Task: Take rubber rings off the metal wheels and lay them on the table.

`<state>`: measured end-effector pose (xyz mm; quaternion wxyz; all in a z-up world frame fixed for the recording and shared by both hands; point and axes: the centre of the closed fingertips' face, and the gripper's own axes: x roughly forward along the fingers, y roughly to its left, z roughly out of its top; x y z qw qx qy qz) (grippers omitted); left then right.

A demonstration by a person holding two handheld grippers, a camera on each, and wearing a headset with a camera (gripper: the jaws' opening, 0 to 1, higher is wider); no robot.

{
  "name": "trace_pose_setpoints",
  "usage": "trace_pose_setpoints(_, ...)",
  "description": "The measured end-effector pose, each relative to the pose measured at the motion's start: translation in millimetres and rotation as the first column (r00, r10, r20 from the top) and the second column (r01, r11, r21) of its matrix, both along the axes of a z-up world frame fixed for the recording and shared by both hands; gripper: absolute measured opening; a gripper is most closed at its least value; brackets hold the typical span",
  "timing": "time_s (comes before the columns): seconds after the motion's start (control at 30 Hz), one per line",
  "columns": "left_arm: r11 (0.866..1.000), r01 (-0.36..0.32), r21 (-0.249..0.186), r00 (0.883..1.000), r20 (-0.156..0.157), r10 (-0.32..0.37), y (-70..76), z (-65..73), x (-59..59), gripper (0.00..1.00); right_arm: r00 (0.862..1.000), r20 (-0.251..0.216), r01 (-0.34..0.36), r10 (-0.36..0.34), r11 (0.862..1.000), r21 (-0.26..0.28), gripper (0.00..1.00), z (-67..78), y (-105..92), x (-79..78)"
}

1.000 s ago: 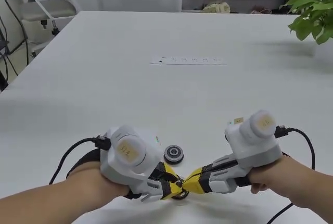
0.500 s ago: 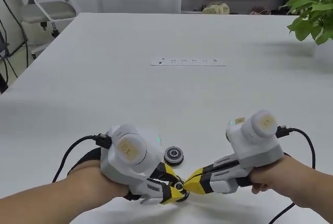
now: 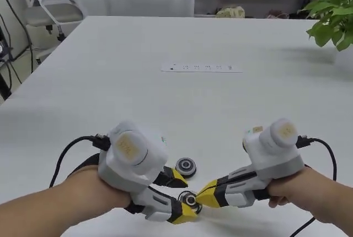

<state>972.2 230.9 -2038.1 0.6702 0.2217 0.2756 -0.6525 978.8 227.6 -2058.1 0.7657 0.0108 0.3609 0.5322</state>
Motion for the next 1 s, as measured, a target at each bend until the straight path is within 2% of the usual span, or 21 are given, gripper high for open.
trace_pose_setpoints(0.1,1.000,-0.007,0.001,1.000,0.000,0.007,3.5,3.2,1.1,0.34,1.000,0.001,-0.003,0.003,1.000,0.000,0.00,0.8,0.5,-0.4)
trace_pose_setpoints(0.23,0.999,-0.028,-0.022,0.999,-0.029,0.027,6.5,11.3,0.6,0.36,1.000,0.005,-0.005,0.005,1.000,0.000,0.00,2.4,1.0,-0.5)
trace_pose_setpoints(0.33,0.999,-0.033,-0.029,0.999,-0.025,0.032,9.1,14.7,0.0,0.39,1.000,0.018,-0.006,0.006,1.000,0.002,0.00,5.7,1.6,0.5)
trace_pose_setpoints(0.4,0.999,-0.038,-0.031,0.999,-0.017,0.038,12.0,17.2,0.1,0.40,1.000,0.022,-0.004,0.004,1.000,0.008,0.00,7.8,2.1,1.6)
trace_pose_setpoints(0.47,0.999,-0.043,-0.021,0.999,0.019,0.043,16.3,19.5,2.8,0.41,1.000,0.023,-0.004,0.004,1.000,0.011,0.00,9.1,2.4,2.1)
trace_pose_setpoints(0.5,0.999,-0.035,-0.003,0.998,0.055,0.036,19.8,20.2,4.8,0.42,1.000,0.024,-0.004,0.004,1.000,0.012,0.00,9.9,2.8,2.2)
trace_pose_setpoints(0.53,0.999,-0.032,-0.002,0.997,0.064,0.032,21.2,21.5,4.2,0.43,1.000,0.026,-0.004,0.004,1.000,0.014,0.00,10.3,3.0,2.3)
trace_pose_setpoints(0.8,0.996,-0.070,-0.049,0.995,0.067,0.073,34.3,39.8,4.1,0.48,0.999,0.038,-0.008,0.007,1.000,0.014,0.00,16.3,3.9,4.7)
trace_pose_setpoints(1.0,0.991,-0.116,-0.073,0.991,0.064,0.121,47.1,47.4,6.8,0.53,0.999,0.050,-0.017,0.017,1.000,0.014,0.00,21.8,7.6,7.2)
